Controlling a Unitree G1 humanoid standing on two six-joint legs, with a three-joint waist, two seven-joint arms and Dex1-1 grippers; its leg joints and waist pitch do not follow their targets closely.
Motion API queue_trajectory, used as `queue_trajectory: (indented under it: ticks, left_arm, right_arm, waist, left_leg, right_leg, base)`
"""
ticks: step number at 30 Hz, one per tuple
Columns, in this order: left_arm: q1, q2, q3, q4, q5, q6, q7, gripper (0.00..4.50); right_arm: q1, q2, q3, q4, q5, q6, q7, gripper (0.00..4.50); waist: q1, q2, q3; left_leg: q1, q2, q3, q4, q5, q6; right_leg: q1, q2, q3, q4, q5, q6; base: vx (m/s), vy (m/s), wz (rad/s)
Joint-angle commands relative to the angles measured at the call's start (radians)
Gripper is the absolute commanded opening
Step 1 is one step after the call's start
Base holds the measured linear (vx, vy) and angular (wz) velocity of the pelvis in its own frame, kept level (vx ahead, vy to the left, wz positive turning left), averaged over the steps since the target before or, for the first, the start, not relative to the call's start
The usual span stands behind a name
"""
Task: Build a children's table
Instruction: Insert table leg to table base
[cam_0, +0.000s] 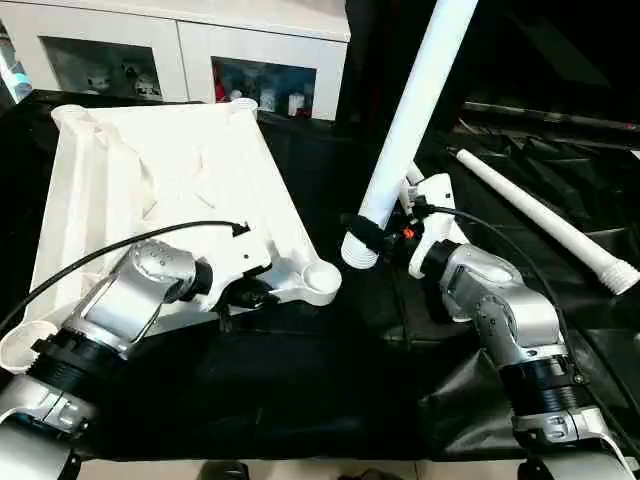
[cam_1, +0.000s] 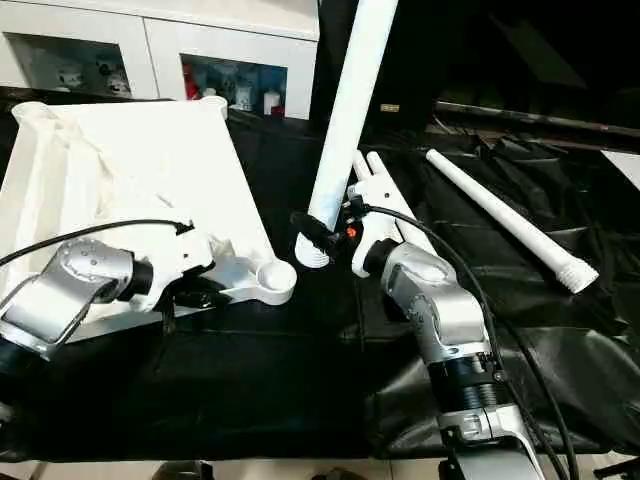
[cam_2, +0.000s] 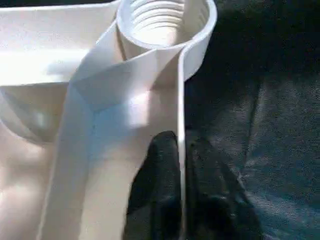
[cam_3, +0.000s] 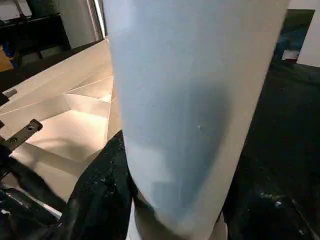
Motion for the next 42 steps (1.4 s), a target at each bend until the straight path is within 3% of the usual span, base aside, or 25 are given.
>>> queue_trajectory:
  ticks: [1,3,10,14,17,19,22,29,42]
  left_arm:
    - [-0.002,0.006,-0.002,-0.020,0.020,0.006,0.005,0.23]
    - [-0.001,0.008,0.004,-0.025,0.018,0.009,0.004,0.00]
    - [0.002,-0.013,0.045,-0.031,-0.027,-0.020,-0.005,0.00]
    - [0.018,-0.055,0.086,-0.018,-0.095,-0.069,-0.031,0.00]
    - [0.019,-0.071,0.078,0.000,-0.092,-0.081,-0.025,0.00]
    - [0.013,-0.097,0.068,0.032,-0.081,-0.090,-0.010,0.00]
    - [0.008,-0.112,0.064,0.054,-0.069,-0.097,-0.002,0.00]
    - [-0.003,-0.150,0.075,0.094,-0.051,-0.115,0.022,0.00]
    - [0.001,-0.182,0.095,0.106,-0.052,-0.162,0.028,0.00]
  right_arm:
    - [-0.006,-0.005,-0.014,-0.010,-0.004,-0.014,-0.004,1.93]
    - [-0.006,-0.005,-0.013,-0.010,-0.003,-0.013,-0.003,1.93]
    - [-0.008,-0.004,-0.012,-0.007,-0.001,-0.008,0.005,1.93]
    - [-0.010,-0.006,0.024,0.014,-0.008,0.004,0.048,1.93]
    - [-0.022,0.005,0.037,0.049,-0.021,-0.014,0.054,1.93]
    - [-0.042,0.022,0.046,0.100,-0.033,-0.033,0.055,1.93]
    - [-0.051,0.026,0.053,0.125,-0.044,-0.043,0.062,1.93]
    - [-0.088,0.040,0.064,0.216,-0.062,-0.073,0.088,1.93]
    - [-0.131,0.063,0.090,0.329,-0.097,-0.100,0.112,1.93]
  waist:
    - [-0.005,0.033,-0.070]
    - [-0.005,0.032,-0.070]
    - [-0.004,0.032,-0.070]
    - [-0.003,0.034,-0.073]
    - [-0.004,0.033,-0.073]
    - [-0.005,0.027,-0.072]
    - [-0.002,0.033,-0.069]
    - [-0.004,0.028,-0.068]
    - [-0.005,0.027,-0.069]
  left_leg:
    - [0.030,0.021,-0.005,-0.076,-0.307,-0.068]
    - [0.030,0.020,-0.005,-0.076,-0.308,-0.068]
    - [0.029,0.020,-0.004,-0.075,-0.298,-0.063]
    - [0.027,0.021,-0.004,-0.074,-0.273,-0.058]
    - [0.026,0.020,-0.002,-0.073,-0.266,-0.053]
    - [0.025,0.019,0.000,-0.073,-0.263,-0.049]
    - [0.027,0.021,-0.001,-0.073,-0.268,-0.047]
    - [0.027,0.020,-0.001,-0.073,-0.280,-0.040]
    - [0.025,0.022,0.000,-0.074,-0.265,-0.033]
  right_leg:
    - [0.037,-0.070,0.046,-0.081,-0.274,-0.155]
    - [0.037,-0.070,0.046,-0.082,-0.280,-0.153]
    - [0.038,-0.070,0.047,-0.081,-0.272,-0.155]
    - [0.040,-0.070,0.047,-0.078,-0.236,-0.162]
    - [0.041,-0.070,0.047,-0.076,-0.210,-0.173]
    - [0.041,-0.071,0.047,-0.077,-0.227,-0.175]
    - [0.040,-0.075,0.049,-0.082,-0.276,-0.160]
    - [0.036,-0.076,0.048,-0.088,-0.328,-0.145]
    - [0.036,-0.077,0.048,-0.086,-0.319,-0.147]
  base:
    - [0.000,0.000,0.00]
    - [0.000,0.000,0.00]
    - [0.000,0.000,0.00]
    - [0.000,0.000,0.00]
    - [0.000,0.000,0.00]
    - [0.000,0.000,0.00]
    - [0.000,0.000,0.00]
    - [0.000,0.000,0.00]
    - [0.000,0.000,0.00]
